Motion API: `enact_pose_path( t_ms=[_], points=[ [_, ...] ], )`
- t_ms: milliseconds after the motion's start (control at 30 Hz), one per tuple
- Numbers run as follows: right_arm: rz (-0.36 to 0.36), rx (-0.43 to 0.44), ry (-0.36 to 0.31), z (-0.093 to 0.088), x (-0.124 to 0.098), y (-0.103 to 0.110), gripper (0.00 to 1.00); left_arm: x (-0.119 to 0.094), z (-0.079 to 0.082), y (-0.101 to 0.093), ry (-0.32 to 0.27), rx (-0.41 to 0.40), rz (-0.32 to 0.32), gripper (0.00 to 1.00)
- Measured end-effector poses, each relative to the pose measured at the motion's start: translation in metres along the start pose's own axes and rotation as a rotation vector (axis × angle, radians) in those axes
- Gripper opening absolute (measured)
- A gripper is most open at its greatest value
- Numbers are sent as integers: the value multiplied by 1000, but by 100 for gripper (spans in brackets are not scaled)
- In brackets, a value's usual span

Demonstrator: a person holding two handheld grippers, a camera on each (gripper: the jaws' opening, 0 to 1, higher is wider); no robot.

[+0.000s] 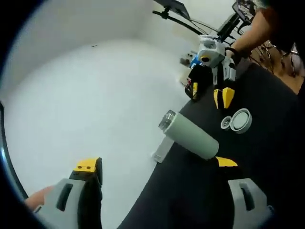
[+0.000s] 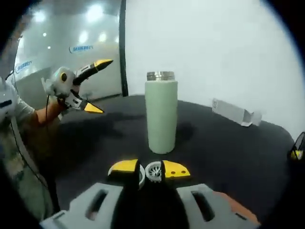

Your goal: Assemble the cup parts correctly, then place the assembled cup into the box.

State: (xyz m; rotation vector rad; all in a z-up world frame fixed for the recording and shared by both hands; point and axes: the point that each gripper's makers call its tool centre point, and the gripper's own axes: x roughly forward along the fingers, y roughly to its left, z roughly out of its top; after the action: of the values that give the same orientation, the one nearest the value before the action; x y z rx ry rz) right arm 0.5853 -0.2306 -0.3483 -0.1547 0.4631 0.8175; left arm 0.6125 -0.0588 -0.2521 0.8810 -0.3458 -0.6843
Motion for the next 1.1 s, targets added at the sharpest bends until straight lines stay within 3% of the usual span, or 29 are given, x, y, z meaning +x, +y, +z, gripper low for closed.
enact_pose_path(
  t_ms=[100,200,267,333,367,400,467,533,567,667,700,800,833,900,967,1033,1100],
  points=[
    [-5,-56,137,-4,2,-2,13,-3,-2,-5,-22,-106,-16,90],
    [-9,-53,197,-1,4,-4,14,-4,0,-13,-56,-247,-49,90],
    [-20,-37,265,-3,3,-7,14,-4,0,-17,-66,-298,-60,90],
    [-15,62,343,-4,6,-5,14,-3,-1,-28,-76,-374,-91,90],
    [-34,92,354,-3,9,-6,13,-2,-1,-32,-81,-404,-106,90],
    [-79,145,417,-8,7,-10,12,-3,1,-37,-86,-440,-115,90],
    [-164,176,472,-12,7,-19,8,-2,1,-45,-95,-487,-137,90],
    [-131,171,530,-17,6,-10,4,1,-1,-52,-109,-555,-158,90],
    [-149,222,556,-20,5,-7,4,0,-2,-57,-116,-596,-187,90],
    [-168,224,631,-24,3,-14,4,-5,3,-77,-170,-764,-318,91],
    [-154,205,658,-26,2,-12,4,-5,0,-79,-177,-797,-331,92],
    [-154,206,657,-21,9,-13,5,-7,-11,-89,-142,-902,-397,91],
    [-147,232,673,-21,10,-10,6,-5,-12,-86,-166,-926,-375,91],
    [-142,243,666,-19,15,-9,7,-7,-12,-88,-144,-905,-381,90],
    [-143,274,700,-24,20,-7,7,-8,-7,-87,-178,-924,-382,90],
    [-148,292,739,-30,21,-7,7,-9,-7,-92,-162,-927,-410,90],
    [-156,285,737,-31,26,-8,8,-9,-8,-94,-159,-932,-421,89]
  ],
)
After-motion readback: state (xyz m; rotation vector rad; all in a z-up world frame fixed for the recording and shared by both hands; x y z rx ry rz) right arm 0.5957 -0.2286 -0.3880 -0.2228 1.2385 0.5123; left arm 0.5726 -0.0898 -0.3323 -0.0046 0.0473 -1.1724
